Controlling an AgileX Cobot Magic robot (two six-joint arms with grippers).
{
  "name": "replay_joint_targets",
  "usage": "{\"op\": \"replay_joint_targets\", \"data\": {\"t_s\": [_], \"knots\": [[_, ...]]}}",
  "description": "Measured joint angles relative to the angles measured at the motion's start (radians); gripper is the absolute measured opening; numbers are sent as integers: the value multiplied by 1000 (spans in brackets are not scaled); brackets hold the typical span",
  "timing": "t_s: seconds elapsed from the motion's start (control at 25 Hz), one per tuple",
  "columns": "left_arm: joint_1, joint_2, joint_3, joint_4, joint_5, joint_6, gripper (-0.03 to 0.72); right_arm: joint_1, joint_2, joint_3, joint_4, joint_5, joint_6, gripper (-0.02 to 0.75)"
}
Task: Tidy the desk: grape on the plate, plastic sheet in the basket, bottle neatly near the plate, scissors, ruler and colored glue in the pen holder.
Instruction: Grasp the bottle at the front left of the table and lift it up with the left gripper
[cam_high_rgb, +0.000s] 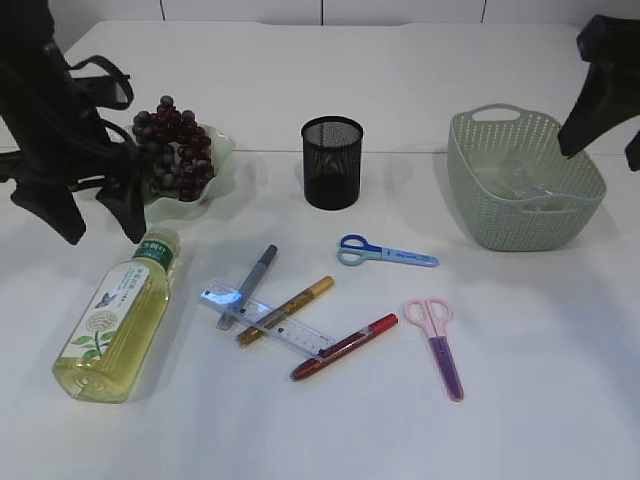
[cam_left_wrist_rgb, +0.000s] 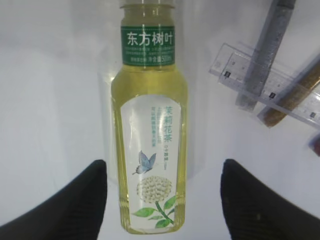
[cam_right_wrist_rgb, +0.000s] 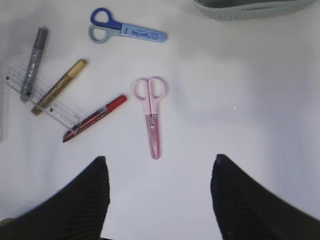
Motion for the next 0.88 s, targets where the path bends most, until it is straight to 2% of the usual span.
{"op": "replay_joint_targets", "data": {"t_s": [0.28, 0.64, 0.88], "knots": [[0, 102, -1, 6, -12, 0, 519, 0, -136, 40, 18, 5, -4, 502], [1, 199, -5, 17, -17, 0, 523, 0, -155, 40, 39, 6, -6, 502], [1, 242, -11, 19, -18, 0, 601, 0, -155, 40, 41, 6, -6, 502]]}}
